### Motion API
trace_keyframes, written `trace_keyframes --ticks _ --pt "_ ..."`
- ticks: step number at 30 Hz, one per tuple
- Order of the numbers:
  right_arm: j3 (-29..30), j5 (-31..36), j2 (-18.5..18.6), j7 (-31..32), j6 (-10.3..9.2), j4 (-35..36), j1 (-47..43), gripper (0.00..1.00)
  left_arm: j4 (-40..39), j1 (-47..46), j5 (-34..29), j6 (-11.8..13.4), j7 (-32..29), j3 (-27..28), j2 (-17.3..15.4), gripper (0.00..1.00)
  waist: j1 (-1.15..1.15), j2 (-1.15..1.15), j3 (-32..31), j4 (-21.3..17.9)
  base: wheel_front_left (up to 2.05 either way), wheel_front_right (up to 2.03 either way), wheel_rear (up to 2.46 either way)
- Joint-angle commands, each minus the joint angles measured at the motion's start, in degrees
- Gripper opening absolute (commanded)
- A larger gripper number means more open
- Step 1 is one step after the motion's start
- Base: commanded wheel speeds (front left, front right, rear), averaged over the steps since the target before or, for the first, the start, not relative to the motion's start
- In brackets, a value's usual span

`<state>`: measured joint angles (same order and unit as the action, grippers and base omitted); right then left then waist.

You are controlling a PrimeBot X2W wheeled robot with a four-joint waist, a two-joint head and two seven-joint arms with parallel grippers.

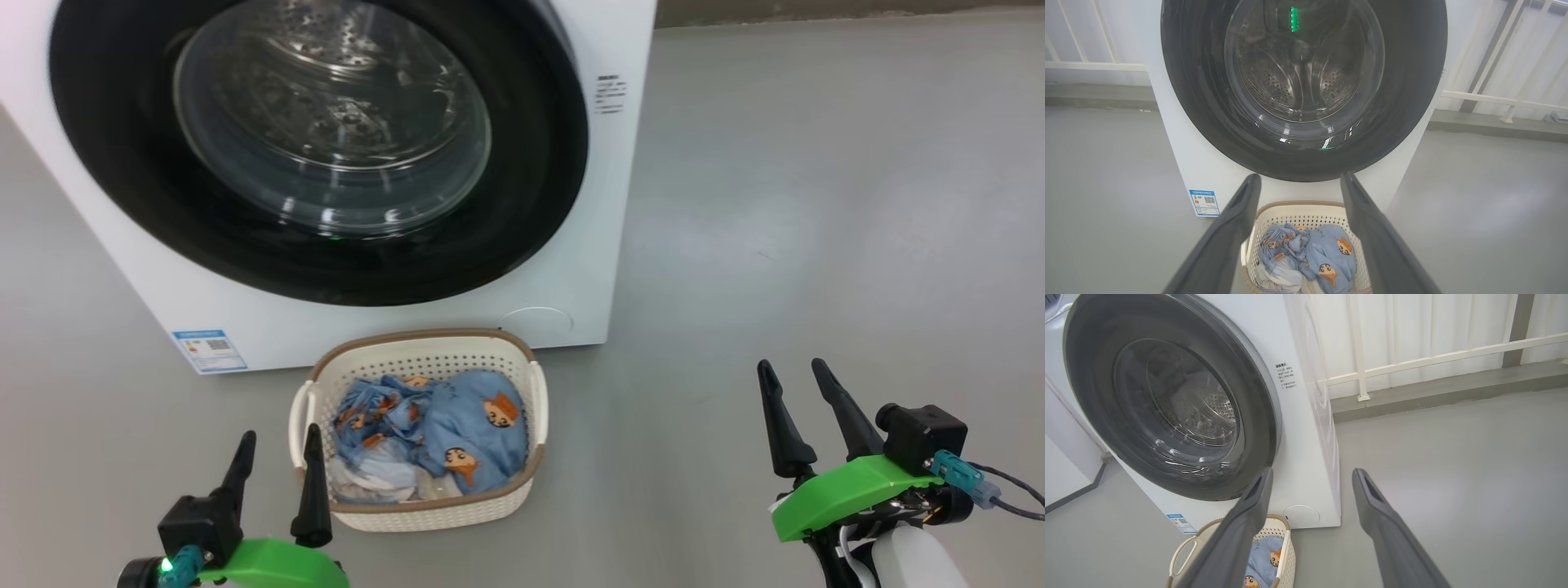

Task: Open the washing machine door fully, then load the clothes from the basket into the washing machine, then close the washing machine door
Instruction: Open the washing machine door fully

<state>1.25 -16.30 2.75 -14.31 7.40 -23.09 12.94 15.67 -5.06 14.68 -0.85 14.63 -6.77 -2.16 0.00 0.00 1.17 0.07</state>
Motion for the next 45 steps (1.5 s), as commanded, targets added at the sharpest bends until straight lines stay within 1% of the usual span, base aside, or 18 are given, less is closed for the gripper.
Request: trace_keyframes --ticks 1,7,12,45 --pt "-1.38 -0.19 0.12 -0.69 0.09 1.12 1.82 1.00 -1.69 -2.51 0.17 -0.27 0.37 2.03 -0.72 1.00 0.00 0.00 0.04 0.05 1.22 0.79 -2.01" --pt "-1.54 -0.19 0.12 -0.69 0.09 1.06 1.83 1.00 -1.86 -2.50 -0.15 -0.27 0.37 2.04 -0.72 1.00 0.00 0.00 0.22 0.23 0.75 0.72 -1.46" --pt "-1.68 -0.20 0.12 -0.69 0.09 1.00 1.94 1.00 -2.13 -2.58 -0.21 -0.28 0.37 2.19 -0.72 1.00 0.00 0.00 0.39 0.26 0.30 0.30 -0.60" --pt "-1.96 -0.20 0.12 -0.69 0.09 0.43 1.79 1.00 -1.37 -2.06 -0.85 1.18 0.37 2.24 -0.72 1.00 0.00 0.00 -0.89 0.36 0.00 0.00 0.00"
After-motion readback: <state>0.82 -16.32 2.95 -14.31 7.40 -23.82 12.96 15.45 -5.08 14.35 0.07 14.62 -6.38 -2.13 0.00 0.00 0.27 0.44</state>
